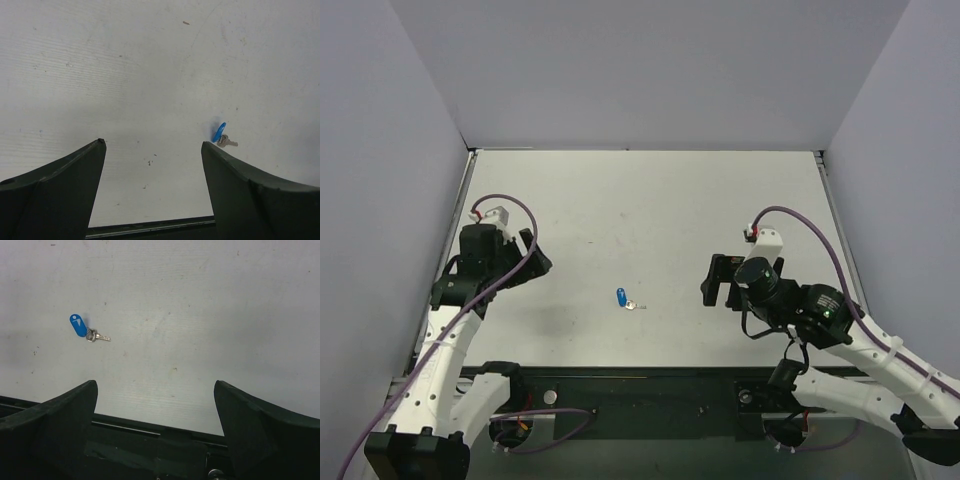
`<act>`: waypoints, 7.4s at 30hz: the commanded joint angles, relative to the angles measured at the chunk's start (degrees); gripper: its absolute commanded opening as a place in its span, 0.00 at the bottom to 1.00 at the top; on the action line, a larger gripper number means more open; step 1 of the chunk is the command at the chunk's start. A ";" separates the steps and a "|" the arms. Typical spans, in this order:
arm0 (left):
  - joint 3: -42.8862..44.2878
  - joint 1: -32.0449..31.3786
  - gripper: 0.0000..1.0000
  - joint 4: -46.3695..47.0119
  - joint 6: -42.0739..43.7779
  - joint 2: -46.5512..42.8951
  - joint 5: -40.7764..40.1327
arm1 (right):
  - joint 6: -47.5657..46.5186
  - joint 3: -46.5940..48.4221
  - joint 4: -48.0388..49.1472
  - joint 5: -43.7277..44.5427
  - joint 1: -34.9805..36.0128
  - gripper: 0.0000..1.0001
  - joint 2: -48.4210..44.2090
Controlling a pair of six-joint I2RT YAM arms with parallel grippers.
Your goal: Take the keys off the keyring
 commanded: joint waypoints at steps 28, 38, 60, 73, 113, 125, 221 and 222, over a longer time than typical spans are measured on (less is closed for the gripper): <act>2.16 -23.37 0.86 12.61 -1.45 21.47 -10.87 | 5.75 -6.75 -7.08 -7.68 -2.14 1.00 -7.55; 1.72 -24.51 0.59 17.19 -0.57 26.13 -3.06 | 7.07 -9.91 -7.08 -8.73 -2.06 1.00 -11.60; 6.73 -30.31 0.62 19.65 5.41 42.91 6.44 | 7.16 -11.67 -5.93 -11.81 -1.79 1.00 -12.31; 7.26 -30.58 0.51 21.32 5.14 47.14 9.08 | 6.54 -11.32 -6.11 -12.25 -1.88 1.00 -10.81; 9.98 -32.86 0.00 16.85 2.77 41.44 6.70 | 7.24 -11.32 -2.17 -15.50 -1.35 1.00 -10.11; 14.55 -34.62 0.00 8.67 0.22 28.61 3.98 | 10.49 -10.53 16.29 -25.51 -0.83 0.99 -9.14; 56.47 -35.94 0.00 19.83 -10.68 20.33 21.29 | 43.99 8.37 108.42 -55.05 -6.63 0.76 20.75; 56.47 -35.77 0.00 19.92 -10.59 20.16 21.29 | 43.81 8.28 107.80 -55.05 -6.54 0.75 20.65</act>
